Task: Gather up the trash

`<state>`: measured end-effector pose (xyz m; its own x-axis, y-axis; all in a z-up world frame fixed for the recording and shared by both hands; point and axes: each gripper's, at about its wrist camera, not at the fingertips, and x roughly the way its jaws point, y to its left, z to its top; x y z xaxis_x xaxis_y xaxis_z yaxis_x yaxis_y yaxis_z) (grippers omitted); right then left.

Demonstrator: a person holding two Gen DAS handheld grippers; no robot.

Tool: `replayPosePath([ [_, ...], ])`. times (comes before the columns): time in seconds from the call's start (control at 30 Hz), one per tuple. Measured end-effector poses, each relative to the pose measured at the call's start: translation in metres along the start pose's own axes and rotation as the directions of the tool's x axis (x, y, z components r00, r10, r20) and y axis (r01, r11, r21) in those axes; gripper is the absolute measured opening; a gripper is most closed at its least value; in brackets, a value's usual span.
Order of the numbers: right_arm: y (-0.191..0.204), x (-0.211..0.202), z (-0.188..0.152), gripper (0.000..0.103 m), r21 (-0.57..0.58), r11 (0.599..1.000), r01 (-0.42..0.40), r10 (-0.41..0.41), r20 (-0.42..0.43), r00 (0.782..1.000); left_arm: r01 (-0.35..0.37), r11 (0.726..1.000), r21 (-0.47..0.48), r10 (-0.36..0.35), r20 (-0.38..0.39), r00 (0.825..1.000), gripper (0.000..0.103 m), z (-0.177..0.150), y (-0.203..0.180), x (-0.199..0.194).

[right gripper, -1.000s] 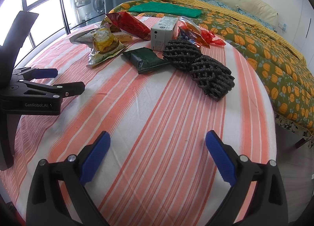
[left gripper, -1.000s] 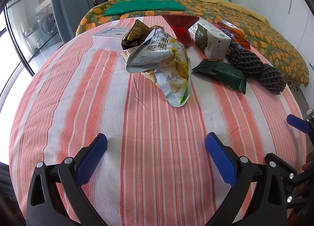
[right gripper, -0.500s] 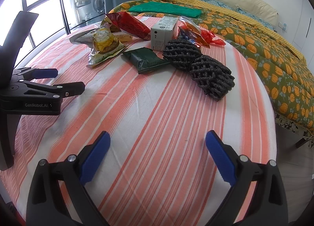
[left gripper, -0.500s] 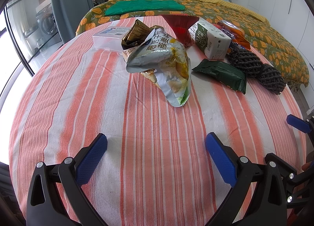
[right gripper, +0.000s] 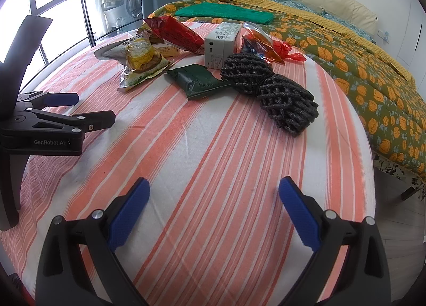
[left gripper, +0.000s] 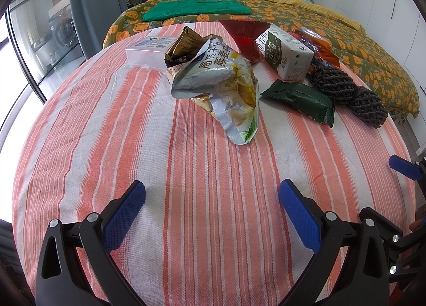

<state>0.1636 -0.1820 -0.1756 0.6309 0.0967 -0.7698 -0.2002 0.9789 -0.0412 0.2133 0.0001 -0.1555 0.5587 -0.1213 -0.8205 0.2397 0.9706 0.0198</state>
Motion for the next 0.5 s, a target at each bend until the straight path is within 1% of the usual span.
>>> replayPosePath([
  [0.5,-0.0001,0.0000,-0.0001,0.095,0.000,1.000,0.000,0.000,0.000,1.000,0.000,1.000,0.000,0.000,0.000,1.000,0.099,-0.0004,-0.0018,-0.0002],
])
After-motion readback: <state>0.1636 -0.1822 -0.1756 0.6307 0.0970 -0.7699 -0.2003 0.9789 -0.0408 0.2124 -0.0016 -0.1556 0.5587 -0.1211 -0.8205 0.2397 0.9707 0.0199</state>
